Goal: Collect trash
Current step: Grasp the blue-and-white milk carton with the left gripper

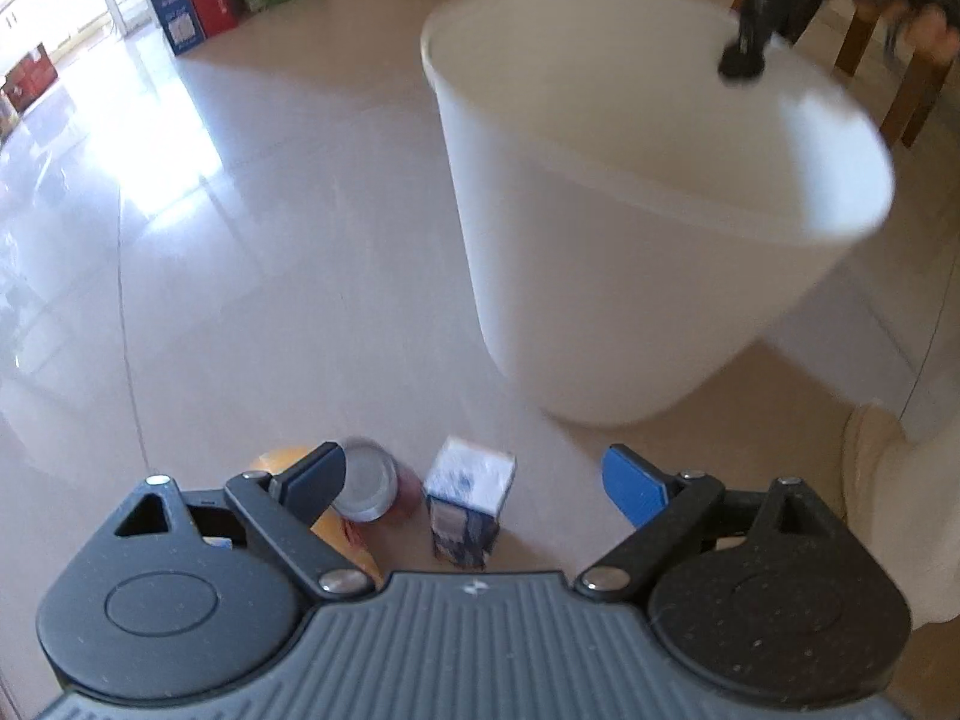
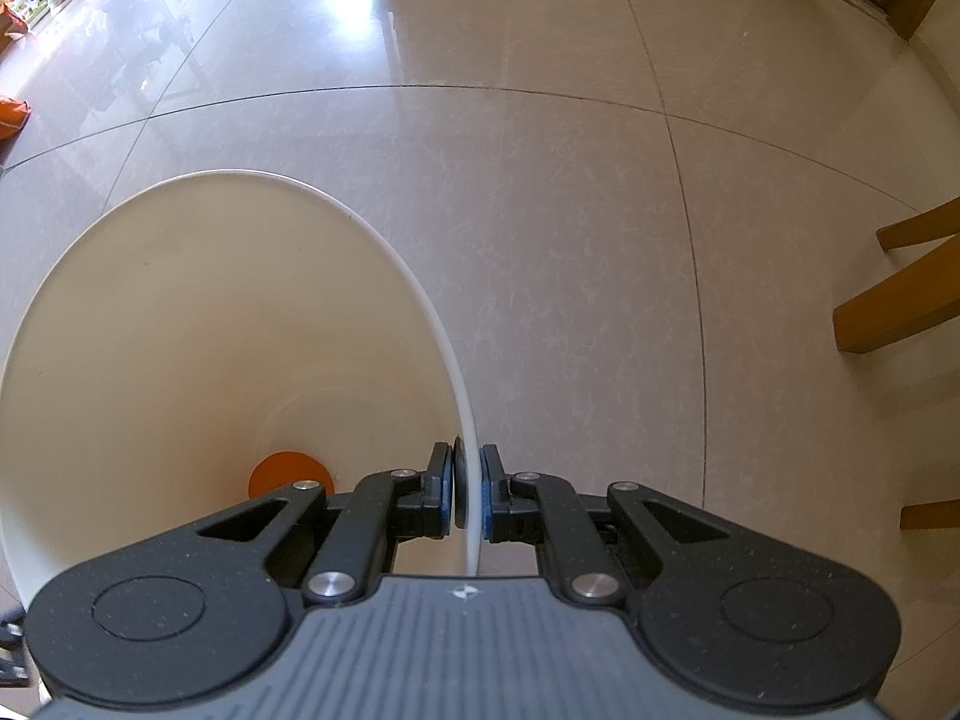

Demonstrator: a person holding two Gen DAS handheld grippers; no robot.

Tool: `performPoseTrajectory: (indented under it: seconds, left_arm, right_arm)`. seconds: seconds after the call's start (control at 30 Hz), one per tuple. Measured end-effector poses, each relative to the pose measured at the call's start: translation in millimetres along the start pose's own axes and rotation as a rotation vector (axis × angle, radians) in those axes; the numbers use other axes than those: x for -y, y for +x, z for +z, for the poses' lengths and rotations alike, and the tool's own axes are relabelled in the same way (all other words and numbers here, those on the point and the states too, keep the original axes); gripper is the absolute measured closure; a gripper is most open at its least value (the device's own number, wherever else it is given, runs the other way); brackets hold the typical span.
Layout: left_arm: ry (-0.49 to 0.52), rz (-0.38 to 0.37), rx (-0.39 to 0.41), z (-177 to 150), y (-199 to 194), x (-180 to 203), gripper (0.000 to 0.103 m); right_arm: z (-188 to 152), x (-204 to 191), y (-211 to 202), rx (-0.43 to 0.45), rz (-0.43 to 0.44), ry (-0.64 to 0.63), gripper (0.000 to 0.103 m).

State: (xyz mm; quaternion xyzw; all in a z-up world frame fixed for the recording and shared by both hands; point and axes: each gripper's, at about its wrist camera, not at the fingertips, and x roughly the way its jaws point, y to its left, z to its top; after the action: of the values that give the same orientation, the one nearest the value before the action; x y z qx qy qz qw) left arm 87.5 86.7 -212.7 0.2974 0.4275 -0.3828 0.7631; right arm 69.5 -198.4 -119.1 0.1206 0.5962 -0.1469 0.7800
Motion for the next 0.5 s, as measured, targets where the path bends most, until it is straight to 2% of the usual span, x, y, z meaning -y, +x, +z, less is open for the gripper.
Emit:
performPoseTrajectory:
  seconds: [0.03,0.17,0.23,0.33,0.5]
  left_arm:
    - [-0.003,0.004,-0.007,-6,8,1,0.012]
    - [-0.051,0.022,-0.025,-25,43,2,0.025]
    - [-0.073,0.037,-0.024,-31,58,1,0.029]
    - [-0.069,0.070,-0.017,-37,77,2,0.037]
    - [-0.077,0.080,-0.007,-40,91,2,0.038]
  right_arm:
    - [0,0,0,0.000,0.000,0.001,0.092]
    - [-1,-1,0,0.003,-0.004,0.002,0.092]
    - [-2,-1,0,0.004,-0.006,-0.002,0.091]
    - [-2,-1,0,0.006,-0.006,0.000,0.091]
    - [-2,-2,-1,0.008,-0.007,0.002,0.091]
